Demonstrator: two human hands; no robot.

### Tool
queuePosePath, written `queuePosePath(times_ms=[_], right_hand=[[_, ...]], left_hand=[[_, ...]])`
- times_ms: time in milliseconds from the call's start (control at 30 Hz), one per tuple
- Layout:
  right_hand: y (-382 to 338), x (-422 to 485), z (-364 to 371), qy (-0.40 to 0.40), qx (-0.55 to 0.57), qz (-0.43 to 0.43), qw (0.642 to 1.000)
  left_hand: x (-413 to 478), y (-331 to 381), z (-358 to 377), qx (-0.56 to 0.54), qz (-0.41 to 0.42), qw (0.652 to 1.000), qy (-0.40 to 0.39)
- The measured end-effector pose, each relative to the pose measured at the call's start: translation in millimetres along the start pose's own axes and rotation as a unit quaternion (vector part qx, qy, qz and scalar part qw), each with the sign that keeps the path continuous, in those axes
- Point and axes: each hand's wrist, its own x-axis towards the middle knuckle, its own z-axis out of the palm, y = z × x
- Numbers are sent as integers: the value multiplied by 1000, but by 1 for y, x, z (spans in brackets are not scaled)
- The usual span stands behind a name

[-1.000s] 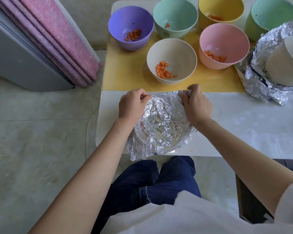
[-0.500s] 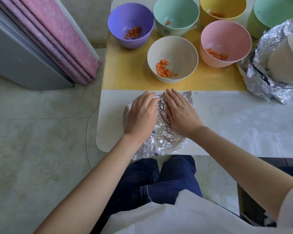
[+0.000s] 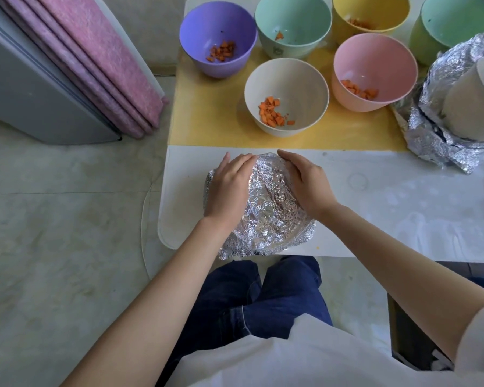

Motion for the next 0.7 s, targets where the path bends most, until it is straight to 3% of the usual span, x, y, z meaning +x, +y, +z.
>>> queuePosePath(times_ms=[167, 333, 700], right_hand=[[3, 0, 2, -3, 22, 26, 999], [7, 3, 2, -5, 79, 88, 993], [5, 4, 3, 1, 104, 115, 988]], left_hand=[[10, -4, -3, -113, -41, 992, -34], [12, -4, -7, -225, -116, 967, 0], [12, -9, -2, -247, -149, 957, 10]])
